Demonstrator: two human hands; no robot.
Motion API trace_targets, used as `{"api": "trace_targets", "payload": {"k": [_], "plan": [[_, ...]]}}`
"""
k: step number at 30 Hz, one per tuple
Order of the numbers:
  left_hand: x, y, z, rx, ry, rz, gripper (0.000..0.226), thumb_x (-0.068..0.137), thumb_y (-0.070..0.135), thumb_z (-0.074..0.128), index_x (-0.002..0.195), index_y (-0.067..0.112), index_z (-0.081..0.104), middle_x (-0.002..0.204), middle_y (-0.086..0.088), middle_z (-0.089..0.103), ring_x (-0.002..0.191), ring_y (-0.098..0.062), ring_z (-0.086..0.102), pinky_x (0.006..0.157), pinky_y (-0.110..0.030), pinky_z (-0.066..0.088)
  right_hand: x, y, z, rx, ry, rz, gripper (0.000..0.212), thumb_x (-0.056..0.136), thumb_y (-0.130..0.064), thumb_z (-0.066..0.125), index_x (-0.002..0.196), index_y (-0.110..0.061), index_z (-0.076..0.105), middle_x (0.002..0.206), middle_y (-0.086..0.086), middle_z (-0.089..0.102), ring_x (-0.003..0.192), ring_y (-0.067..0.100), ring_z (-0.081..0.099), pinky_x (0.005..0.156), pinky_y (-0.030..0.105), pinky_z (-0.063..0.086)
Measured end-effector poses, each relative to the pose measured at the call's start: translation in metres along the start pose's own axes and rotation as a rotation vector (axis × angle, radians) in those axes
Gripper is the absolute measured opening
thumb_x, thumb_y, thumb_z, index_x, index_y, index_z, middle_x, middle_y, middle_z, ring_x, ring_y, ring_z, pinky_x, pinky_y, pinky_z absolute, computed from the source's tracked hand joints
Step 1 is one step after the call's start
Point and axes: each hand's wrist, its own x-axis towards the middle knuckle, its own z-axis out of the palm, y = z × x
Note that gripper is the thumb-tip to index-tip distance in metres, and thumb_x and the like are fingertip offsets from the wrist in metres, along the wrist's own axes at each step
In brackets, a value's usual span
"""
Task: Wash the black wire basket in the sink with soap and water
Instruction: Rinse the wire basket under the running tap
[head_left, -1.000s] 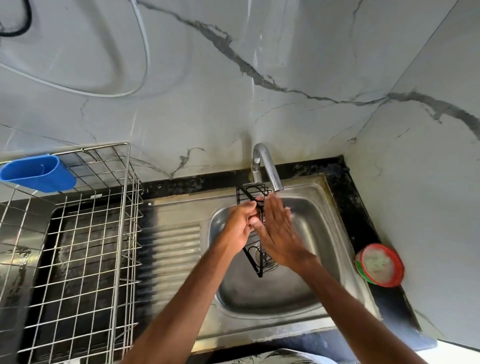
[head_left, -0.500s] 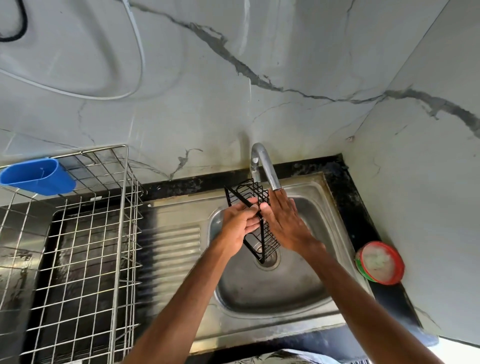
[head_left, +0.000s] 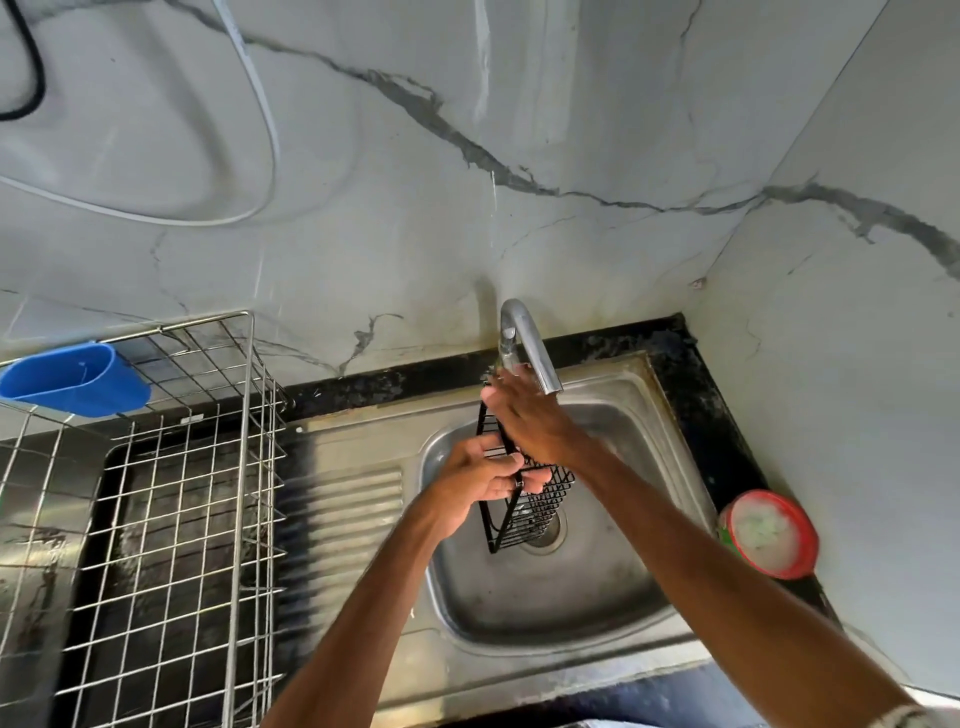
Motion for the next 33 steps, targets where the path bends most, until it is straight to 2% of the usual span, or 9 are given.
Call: {"api": "trace_targets", "payload": {"k": [2,4,11,14,18,24,27,30,33], "plan": [[0.001,-0.004,-0.002,0.040,0.038,0.005,0.034,0.101,0.003,0.062,0.134,0.010,0.059,0.106,-0.013,0.079,0.099,-0.026,0.078,0.097,-0.039,0.059,-0.013,-0.015,0.010,-0.103,-0.041,-0.006,0.091,0.093,-0.067,-0.010,0.159,-0.003,-0.006,0.166,0.015,-0.015,0.154,0.025,-0.017,0.126,0.046,-0.004],[0.002,-0.006,-0.004,0.031,0.072,-0.003,0.040,0.099,-0.003,0.062,0.134,0.015,0.057,0.108,-0.010,0.079,0.098,-0.025,0.077,0.089,-0.032,0.062,-0.018,-0.013,0.020,-0.105,0.007,-0.060,0.099,0.086,-0.076,-0.013,0.157,-0.007,-0.016,0.165,0.006,-0.024,0.151,0.016,-0.023,0.125,0.039,-0.010],[-0.005,-0.001,-0.007,0.011,-0.045,0.010,0.032,0.105,0.010,0.056,0.137,0.013,0.060,0.110,-0.017,0.078,0.106,-0.030,0.076,0.084,-0.023,0.059,-0.011,0.021,0.004,0.006,-0.017,0.131,0.065,0.108,-0.040,0.019,0.160,-0.008,-0.004,0.164,0.023,-0.019,0.153,0.041,-0.013,0.124,0.057,0.001],[-0.002,-0.006,-0.008,0.055,0.053,0.011,0.025,0.103,0.009,0.059,0.127,0.014,0.065,0.090,-0.001,0.080,0.092,-0.019,0.077,0.100,-0.042,0.058,-0.031,0.007,0.021,0.015,0.096,0.001,0.095,0.092,-0.075,0.002,0.161,-0.010,0.001,0.169,0.008,-0.008,0.156,0.022,-0.009,0.127,0.041,-0.002],[-0.005,-0.010,-0.013,0.034,0.056,0.031,0.055,0.085,0.023,0.076,0.139,0.021,0.063,0.114,-0.009,0.077,0.107,-0.023,0.073,0.103,-0.051,0.055,-0.082,-0.003,0.046,-0.049,0.021,-0.171,0.080,0.099,-0.063,0.007,0.159,-0.014,-0.014,0.162,-0.006,-0.028,0.147,0.000,-0.028,0.121,0.023,-0.014],[-0.004,-0.007,-0.006,0.116,0.057,-0.018,0.036,0.101,0.011,0.063,0.137,0.018,0.063,0.106,-0.009,0.079,0.098,-0.020,0.077,0.108,-0.050,0.051,-0.043,0.031,0.041,-0.130,0.050,-0.114,0.082,0.095,-0.067,-0.007,0.157,-0.016,-0.022,0.164,0.000,-0.030,0.149,0.011,-0.029,0.124,0.036,-0.011],[-0.008,-0.004,-0.006,0.081,-0.003,-0.016,0.035,0.105,0.016,0.058,0.140,0.017,0.059,0.109,-0.014,0.079,0.105,-0.026,0.076,0.114,-0.056,0.043,-0.011,0.034,0.022,0.002,0.056,0.022,0.070,0.105,-0.055,0.006,0.159,-0.014,-0.011,0.168,0.008,-0.014,0.155,0.025,-0.011,0.126,0.045,0.003],[-0.011,-0.007,-0.006,0.033,0.030,0.002,0.035,0.106,0.018,0.056,0.141,0.020,0.057,0.112,-0.015,0.078,0.109,-0.028,0.075,0.115,-0.055,0.040,-0.001,0.034,0.010,0.439,0.077,0.193,0.070,0.106,-0.055,0.029,0.156,-0.006,0.022,0.161,0.018,0.028,0.149,0.039,0.026,0.117,0.046,0.029],[-0.010,-0.016,-0.007,-0.053,0.087,0.053,0.037,0.105,0.017,0.056,0.142,0.021,0.057,0.113,-0.019,0.077,0.109,-0.032,0.074,0.114,-0.053,0.042,-0.015,0.028,0.012,0.797,0.079,0.200,0.058,0.108,-0.046,0.033,0.144,-0.003,0.048,0.141,0.012,0.056,0.131,0.029,0.053,0.098,0.030,0.050]]}}
